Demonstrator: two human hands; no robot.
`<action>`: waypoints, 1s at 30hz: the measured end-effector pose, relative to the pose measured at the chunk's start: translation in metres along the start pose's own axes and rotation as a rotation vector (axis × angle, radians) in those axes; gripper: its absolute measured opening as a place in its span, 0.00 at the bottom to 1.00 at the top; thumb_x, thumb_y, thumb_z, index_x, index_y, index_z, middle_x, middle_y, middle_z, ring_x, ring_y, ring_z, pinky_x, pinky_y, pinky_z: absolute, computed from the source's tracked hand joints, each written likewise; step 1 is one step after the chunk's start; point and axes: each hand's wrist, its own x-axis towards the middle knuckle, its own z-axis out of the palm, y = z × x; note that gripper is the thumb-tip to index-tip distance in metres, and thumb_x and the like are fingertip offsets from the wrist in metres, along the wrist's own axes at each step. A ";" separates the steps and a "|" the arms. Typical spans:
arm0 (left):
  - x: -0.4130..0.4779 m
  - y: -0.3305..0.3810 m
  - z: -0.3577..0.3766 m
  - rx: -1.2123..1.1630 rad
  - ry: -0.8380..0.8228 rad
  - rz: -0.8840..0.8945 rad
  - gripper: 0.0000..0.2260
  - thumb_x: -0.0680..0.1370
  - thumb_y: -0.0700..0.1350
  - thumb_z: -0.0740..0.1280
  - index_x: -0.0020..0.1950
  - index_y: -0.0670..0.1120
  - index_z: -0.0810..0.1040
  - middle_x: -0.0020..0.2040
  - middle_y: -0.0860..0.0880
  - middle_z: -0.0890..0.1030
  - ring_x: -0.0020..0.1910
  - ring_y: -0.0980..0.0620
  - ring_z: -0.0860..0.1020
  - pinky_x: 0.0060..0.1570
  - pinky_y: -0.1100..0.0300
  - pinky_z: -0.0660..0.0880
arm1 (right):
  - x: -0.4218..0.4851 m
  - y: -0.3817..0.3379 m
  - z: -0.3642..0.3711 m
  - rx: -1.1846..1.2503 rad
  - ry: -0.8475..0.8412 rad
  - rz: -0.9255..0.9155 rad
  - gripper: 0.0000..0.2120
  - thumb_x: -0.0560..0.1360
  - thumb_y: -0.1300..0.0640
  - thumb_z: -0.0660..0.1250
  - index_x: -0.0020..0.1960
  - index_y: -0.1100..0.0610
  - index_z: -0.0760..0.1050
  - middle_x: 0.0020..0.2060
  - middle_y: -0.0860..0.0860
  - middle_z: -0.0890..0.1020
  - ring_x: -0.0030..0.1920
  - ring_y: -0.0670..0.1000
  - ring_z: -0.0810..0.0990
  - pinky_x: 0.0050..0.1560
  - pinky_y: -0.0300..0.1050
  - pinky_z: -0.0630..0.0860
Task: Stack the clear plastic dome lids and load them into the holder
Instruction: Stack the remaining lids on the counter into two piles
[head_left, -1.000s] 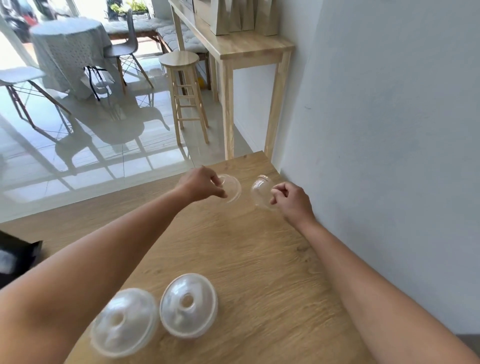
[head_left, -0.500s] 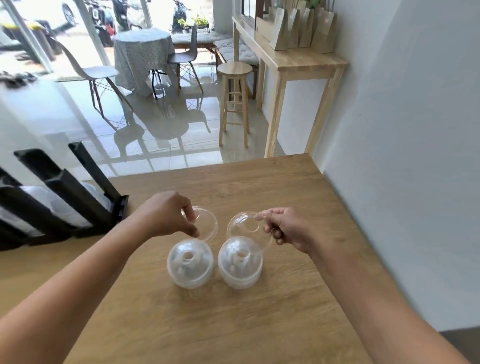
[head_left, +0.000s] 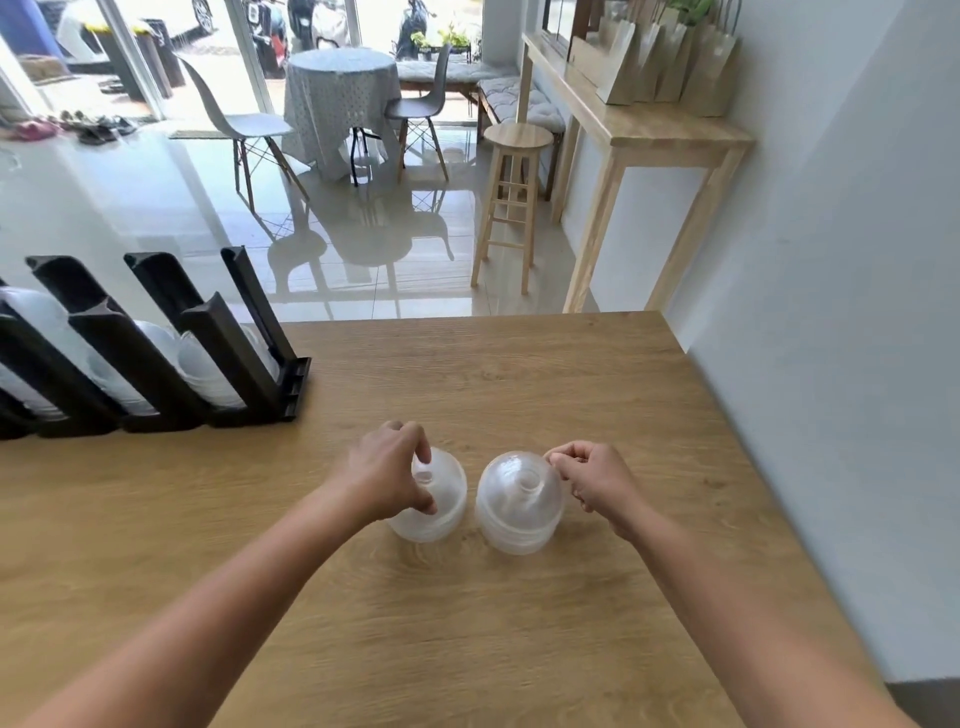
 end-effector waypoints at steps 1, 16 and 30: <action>-0.001 -0.001 0.002 0.005 0.026 0.012 0.30 0.60 0.59 0.79 0.57 0.59 0.70 0.59 0.56 0.72 0.51 0.55 0.71 0.44 0.59 0.72 | -0.002 0.000 0.000 0.001 0.035 -0.036 0.05 0.77 0.53 0.67 0.46 0.52 0.81 0.36 0.47 0.81 0.32 0.45 0.75 0.31 0.37 0.71; -0.008 -0.028 0.038 -0.275 -0.033 0.100 0.46 0.59 0.59 0.80 0.70 0.71 0.57 0.72 0.59 0.63 0.64 0.53 0.69 0.60 0.51 0.72 | -0.031 -0.003 0.021 -0.782 -0.069 -0.535 0.40 0.69 0.37 0.70 0.75 0.40 0.55 0.73 0.50 0.63 0.71 0.52 0.64 0.68 0.52 0.67; -0.027 -0.068 0.027 -1.093 -0.073 -0.493 0.21 0.79 0.59 0.62 0.64 0.45 0.74 0.52 0.45 0.78 0.45 0.47 0.78 0.41 0.50 0.80 | -0.016 -0.106 0.080 -0.837 -0.221 -0.457 0.26 0.76 0.38 0.63 0.68 0.51 0.73 0.64 0.49 0.78 0.64 0.53 0.75 0.64 0.52 0.71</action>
